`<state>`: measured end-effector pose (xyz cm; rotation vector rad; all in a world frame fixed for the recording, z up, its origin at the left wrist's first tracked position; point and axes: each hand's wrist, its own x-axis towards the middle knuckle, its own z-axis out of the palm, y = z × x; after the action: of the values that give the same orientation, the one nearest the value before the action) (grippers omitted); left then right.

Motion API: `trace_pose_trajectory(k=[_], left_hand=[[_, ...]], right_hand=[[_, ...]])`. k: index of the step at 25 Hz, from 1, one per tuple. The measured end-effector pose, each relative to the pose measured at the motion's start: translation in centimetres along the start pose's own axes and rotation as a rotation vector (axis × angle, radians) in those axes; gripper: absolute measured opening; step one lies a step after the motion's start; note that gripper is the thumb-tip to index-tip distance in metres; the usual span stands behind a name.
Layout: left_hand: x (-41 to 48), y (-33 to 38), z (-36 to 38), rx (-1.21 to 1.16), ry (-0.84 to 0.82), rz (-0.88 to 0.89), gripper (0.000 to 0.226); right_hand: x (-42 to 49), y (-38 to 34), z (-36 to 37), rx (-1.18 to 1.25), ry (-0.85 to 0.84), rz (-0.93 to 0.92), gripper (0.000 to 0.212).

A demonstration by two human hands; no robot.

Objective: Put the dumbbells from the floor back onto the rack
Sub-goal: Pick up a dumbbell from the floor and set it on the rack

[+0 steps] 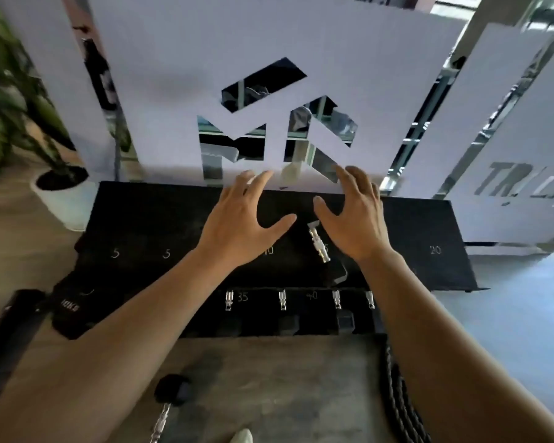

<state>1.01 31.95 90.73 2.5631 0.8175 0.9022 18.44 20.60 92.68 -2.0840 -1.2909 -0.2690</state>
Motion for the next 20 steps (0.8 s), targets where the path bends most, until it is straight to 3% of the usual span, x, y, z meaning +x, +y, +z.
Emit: trace_pose_trajectory(k=[7,14,20], left_hand=[[-17.8,-4.2,-12.2,0.089,-0.004,-0.259,0.086],[-25.3,-9.5,-22.1,0.139,0.084,-0.227,0.084],[-30.0,-19.9,-27.8,0.076,0.037,-0.153,0.082]], right_hand=[[-10.7,-13.8,3.2,0.125,-0.105,-0.094,0.072],[-15.4,-25.1,4.2,0.077,-0.070,-0.179,0.070],[-19.9,-34.3,9.9,-0.018,0.019,-0.023,0.069]])
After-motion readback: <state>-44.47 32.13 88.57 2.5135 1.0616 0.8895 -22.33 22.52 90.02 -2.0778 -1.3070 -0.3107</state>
